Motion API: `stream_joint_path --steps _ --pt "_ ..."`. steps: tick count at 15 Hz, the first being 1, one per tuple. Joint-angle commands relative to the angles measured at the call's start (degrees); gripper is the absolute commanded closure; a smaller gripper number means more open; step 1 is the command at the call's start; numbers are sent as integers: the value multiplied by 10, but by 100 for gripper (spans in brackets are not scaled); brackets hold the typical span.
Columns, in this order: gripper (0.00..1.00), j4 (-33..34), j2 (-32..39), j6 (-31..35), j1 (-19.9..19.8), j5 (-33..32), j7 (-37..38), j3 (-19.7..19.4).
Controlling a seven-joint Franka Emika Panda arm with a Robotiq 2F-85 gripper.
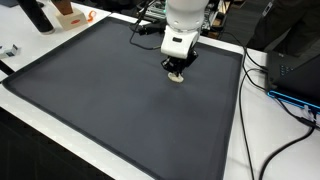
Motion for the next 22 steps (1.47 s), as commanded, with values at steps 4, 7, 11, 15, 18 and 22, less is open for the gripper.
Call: stream_joint_path --steps 4,7,11,15,18,22 --pt "60 -13 -4 13 -4 1 7 3" --pt "38 -15 -9 10 -6 4 7 4" --pt "8 -20 -20 11 -11 14 0 9" --pt "0 -39 -44 20 -38 62 -18 24" --pt "0 -78 -75 53 -78 143 -63 45" --pt "0 -145 -120 94 -145 319 -178 81"
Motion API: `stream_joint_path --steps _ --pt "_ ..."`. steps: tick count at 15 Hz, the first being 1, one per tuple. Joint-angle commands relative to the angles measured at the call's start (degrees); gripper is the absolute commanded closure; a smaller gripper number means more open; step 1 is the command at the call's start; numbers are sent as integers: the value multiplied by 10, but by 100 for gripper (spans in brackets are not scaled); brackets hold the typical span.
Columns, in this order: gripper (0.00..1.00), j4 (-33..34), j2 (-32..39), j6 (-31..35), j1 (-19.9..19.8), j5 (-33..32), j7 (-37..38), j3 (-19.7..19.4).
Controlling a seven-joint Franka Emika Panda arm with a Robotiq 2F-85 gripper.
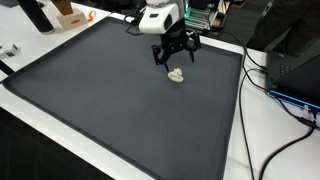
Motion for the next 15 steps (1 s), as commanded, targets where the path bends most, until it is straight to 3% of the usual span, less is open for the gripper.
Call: stream_joint_path --steps 1,4,7,15 --pt "0 -92 -58 41 -75 156 -107 44" --pt "0 -129 -81 27 -86 296 -184 24" --pt "0 -153 -91 12 -75 399 -214 -13" --pt "0 -179 -82 -13 -39 498 -154 -82"
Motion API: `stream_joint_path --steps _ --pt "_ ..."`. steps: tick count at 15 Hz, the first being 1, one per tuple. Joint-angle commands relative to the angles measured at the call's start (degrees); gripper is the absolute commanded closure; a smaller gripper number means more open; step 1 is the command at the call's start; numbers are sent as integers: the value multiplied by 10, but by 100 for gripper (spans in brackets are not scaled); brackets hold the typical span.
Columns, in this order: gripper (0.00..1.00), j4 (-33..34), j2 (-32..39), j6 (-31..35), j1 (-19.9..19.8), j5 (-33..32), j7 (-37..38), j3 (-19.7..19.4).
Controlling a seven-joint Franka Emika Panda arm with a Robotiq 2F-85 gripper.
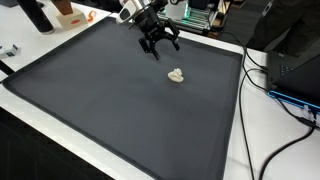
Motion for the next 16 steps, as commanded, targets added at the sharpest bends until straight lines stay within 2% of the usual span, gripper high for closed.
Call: stream_joint_path --steps 1,6,16 --pt "0 -14 -5 -23 25 34 46 -31" --pt "0 -6 7 -43 42 28 152 -50" --pt "0 21 40 -31 68 4 342 -65"
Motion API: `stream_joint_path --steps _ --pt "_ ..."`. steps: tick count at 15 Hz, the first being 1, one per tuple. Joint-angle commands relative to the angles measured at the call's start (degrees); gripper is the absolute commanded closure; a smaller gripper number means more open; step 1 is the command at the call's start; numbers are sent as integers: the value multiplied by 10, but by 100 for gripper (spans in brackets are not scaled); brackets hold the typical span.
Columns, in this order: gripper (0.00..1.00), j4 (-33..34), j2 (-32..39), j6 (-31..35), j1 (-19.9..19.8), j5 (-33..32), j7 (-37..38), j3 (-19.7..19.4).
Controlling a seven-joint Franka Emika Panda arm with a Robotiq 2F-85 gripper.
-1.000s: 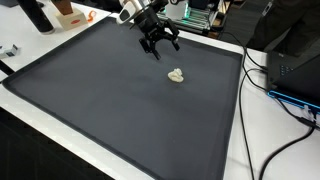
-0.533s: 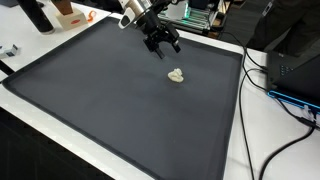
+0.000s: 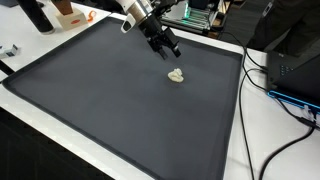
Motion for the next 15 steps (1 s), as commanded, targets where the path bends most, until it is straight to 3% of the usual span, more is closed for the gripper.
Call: stream_joint_path --steps 1,15 --pt "0 17 18 4 17 -20 78 -17" --pt "0 104 82 12 55 -183 370 -44"
